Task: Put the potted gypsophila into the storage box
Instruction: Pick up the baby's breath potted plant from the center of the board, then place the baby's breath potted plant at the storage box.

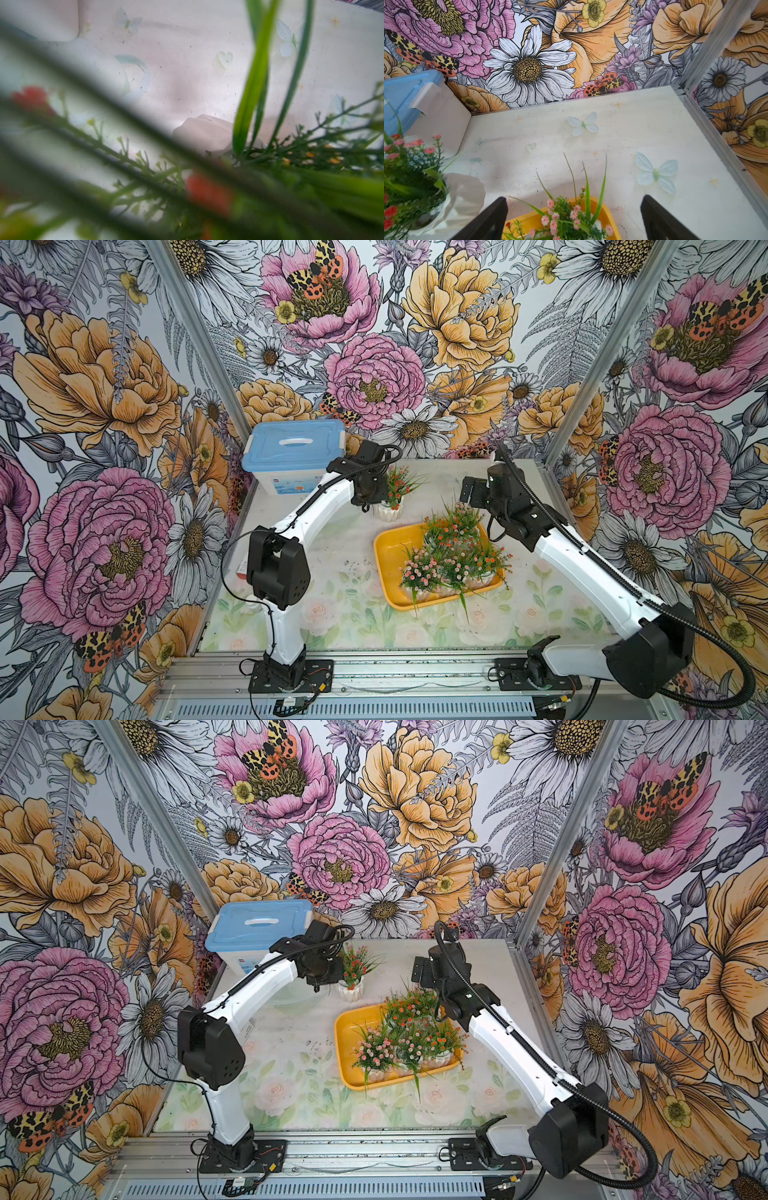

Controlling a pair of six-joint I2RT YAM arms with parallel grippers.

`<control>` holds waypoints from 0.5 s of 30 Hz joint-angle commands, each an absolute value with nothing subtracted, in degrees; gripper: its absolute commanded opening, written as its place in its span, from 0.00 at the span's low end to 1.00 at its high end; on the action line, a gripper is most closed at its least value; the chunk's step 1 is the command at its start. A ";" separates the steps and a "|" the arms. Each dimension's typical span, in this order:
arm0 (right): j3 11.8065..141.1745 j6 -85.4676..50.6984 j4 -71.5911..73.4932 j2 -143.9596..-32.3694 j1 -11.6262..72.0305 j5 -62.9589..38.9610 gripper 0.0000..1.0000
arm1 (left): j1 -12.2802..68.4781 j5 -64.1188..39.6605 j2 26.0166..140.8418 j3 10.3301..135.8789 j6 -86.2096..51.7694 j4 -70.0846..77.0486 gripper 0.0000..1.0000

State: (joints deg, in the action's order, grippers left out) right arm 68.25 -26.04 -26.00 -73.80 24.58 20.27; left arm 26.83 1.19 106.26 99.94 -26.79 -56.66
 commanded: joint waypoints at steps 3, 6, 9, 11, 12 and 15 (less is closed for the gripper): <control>62.66 -30.06 -26.06 -66.24 22.30 22.16 0.99 | 29.43 -1.22 97.58 91.68 -29.57 -50.70 0.00; 59.36 -31.63 -26.82 -62.70 21.15 22.15 0.99 | 31.36 -0.85 95.27 87.91 -30.85 -49.17 0.00; 56.86 -32.93 -28.41 -59.95 20.46 22.10 0.99 | 33.52 -0.26 93.37 84.71 -32.31 -47.53 0.00; 55.46 -33.62 -29.13 -58.37 20.28 22.06 0.99 | 34.54 -0.01 92.48 82.65 -33.24 -46.60 0.00; 54.63 -33.96 -29.53 -57.75 20.30 21.99 0.99 | 34.94 0.33 92.08 81.48 -33.63 -45.88 0.00; 52.81 -34.71 -30.21 -56.12 20.04 21.75 0.99 | 35.62 0.38 91.84 78.29 -34.84 -43.57 0.00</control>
